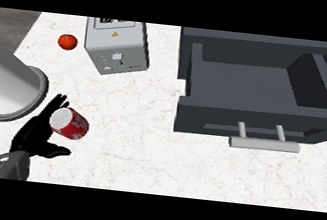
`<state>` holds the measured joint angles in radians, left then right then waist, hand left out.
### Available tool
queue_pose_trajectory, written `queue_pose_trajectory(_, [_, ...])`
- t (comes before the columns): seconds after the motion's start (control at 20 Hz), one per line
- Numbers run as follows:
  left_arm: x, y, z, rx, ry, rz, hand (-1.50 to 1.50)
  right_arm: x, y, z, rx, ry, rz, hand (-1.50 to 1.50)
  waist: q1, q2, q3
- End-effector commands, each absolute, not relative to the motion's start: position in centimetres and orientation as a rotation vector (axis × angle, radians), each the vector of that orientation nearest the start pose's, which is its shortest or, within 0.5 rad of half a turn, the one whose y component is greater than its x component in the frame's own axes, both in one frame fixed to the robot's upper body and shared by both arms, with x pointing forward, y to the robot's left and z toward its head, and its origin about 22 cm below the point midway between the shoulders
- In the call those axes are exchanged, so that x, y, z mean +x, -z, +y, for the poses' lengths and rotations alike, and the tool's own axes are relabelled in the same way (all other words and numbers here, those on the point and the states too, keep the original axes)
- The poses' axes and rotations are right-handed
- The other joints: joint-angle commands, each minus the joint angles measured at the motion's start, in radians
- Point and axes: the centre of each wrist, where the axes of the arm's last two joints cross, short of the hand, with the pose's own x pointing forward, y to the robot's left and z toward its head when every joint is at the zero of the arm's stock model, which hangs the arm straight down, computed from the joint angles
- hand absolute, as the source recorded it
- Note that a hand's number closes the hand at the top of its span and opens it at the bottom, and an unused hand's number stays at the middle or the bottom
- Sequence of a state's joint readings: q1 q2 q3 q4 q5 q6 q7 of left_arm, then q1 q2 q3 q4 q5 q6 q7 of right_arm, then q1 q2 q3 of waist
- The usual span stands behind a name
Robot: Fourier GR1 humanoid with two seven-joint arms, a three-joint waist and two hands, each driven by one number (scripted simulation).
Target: Pick up the can, place it into the drawer and close the drawer
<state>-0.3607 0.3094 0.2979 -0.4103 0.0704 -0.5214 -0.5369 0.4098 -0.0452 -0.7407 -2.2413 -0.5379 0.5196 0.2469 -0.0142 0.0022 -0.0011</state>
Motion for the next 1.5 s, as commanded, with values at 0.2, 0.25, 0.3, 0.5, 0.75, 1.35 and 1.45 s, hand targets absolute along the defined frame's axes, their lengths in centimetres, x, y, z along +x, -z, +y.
queue_pose_trajectory(0.2, [27.1,12.9,33.4,-0.321,-0.113,-1.354,1.50,6.3,-11.8,-38.4,-0.171,0.096,-1.761,-1.50,0.004,-0.002,0.001])
queue_pose_trajectory(0.25, [27.4,12.2,34.8,-0.327,-0.105,-1.349,1.50,6.2,-11.5,-37.2,-0.180,0.077,-1.761,-1.50,0.000,0.000,0.000])
queue_pose_trajectory(0.3, [27.2,12.6,34.0,-0.384,-0.089,-1.353,1.50,7.0,-11.2,-38.9,-0.180,0.080,-1.773,-1.50,0.003,-0.001,0.000])
queue_pose_trajectory(0.5, [28.2,12.0,33.4,-0.448,-0.048,-1.347,1.50,6.5,-11.5,-38.4,-0.152,0.117,-1.777,-1.50,0.004,-0.002,0.001])
queue_pose_trajectory(0.75, [30.7,9.6,32.8,-0.548,0.002,-1.419,1.50,6.1,-11.1,-36.9,-0.155,0.127,-1.764,-1.50,0.008,-0.005,0.001])
queue_pose_trajectory(1.35, [32.5,7.4,23.5,-0.267,-0.307,-1.568,1.50,5.1,-11.8,-36.2,-0.190,0.115,-1.764,-1.50,0.018,-0.012,0.003])
queue_pose_trajectory(1.45, [34.1,4.4,22.4,-0.294,-0.312,-1.598,1.50,5.4,-11.8,-36.7,-0.171,0.136,-1.773,-1.50,0.018,-0.012,0.003])
